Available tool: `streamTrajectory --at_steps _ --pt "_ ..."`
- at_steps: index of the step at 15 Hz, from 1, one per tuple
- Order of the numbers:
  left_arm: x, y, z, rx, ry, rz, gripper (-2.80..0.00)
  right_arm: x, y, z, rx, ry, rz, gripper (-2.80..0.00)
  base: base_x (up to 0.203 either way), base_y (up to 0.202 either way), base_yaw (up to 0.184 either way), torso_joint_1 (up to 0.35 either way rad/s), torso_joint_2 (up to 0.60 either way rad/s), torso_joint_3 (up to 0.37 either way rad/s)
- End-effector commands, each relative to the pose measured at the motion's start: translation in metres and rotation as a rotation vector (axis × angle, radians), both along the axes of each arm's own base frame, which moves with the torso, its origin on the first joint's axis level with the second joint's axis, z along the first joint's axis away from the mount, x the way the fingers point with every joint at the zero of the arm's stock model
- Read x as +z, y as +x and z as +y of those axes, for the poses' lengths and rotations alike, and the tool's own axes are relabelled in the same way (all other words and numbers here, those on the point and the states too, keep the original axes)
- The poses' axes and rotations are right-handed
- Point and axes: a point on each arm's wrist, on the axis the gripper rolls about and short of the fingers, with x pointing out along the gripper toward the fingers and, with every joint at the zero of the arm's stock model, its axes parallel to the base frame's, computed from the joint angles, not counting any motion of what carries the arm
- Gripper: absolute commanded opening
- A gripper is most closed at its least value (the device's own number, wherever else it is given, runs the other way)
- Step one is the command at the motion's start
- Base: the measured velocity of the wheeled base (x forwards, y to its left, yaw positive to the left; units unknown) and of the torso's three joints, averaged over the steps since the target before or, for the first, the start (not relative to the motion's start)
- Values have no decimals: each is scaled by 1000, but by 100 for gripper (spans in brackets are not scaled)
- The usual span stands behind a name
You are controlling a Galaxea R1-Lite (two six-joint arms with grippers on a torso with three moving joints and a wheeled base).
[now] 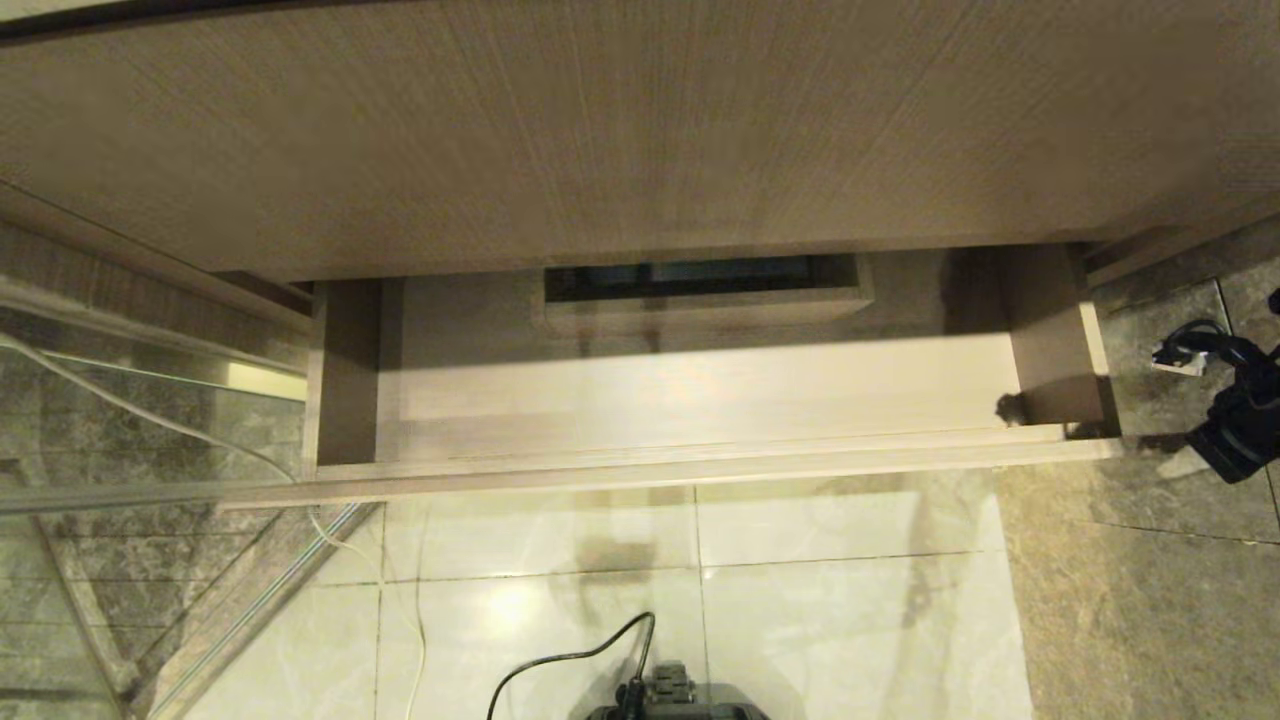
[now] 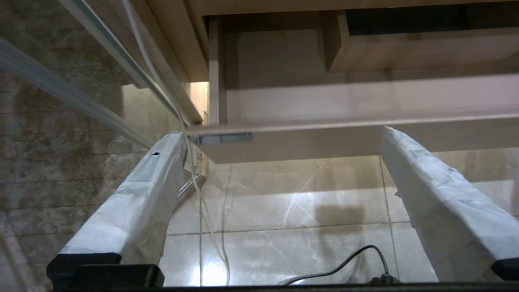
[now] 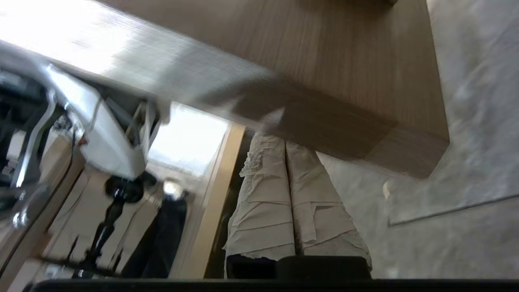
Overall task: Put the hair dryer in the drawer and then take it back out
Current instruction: Close the drawer
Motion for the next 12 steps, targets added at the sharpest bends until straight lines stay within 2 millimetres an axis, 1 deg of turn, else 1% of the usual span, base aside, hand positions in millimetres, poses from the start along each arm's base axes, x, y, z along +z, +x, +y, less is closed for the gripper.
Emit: streamTrajectory --at_steps 1,5,7,10,12 --pt "-11 4 0 1 0 38 0 3 0 0 -7 2 -14 -280 0 0 0 0 0 0" --pt "-11 4 0 1 0 38 0 20 2 0 8 -3 -84 -280 0 0 0 0 0 0" --pt "-11 4 0 1 0 38 0 34 6 -1 26 -7 -147 -280 0 0 0 0 0 0" --pt "-11 4 0 1 -1 38 0 61 12 -2 74 14 -290 -280 0 0 0 0 0 0" --pt "-11 4 0 1 0 38 0 71 11 -1 88 11 -351 -280 0 0 0 0 0 0"
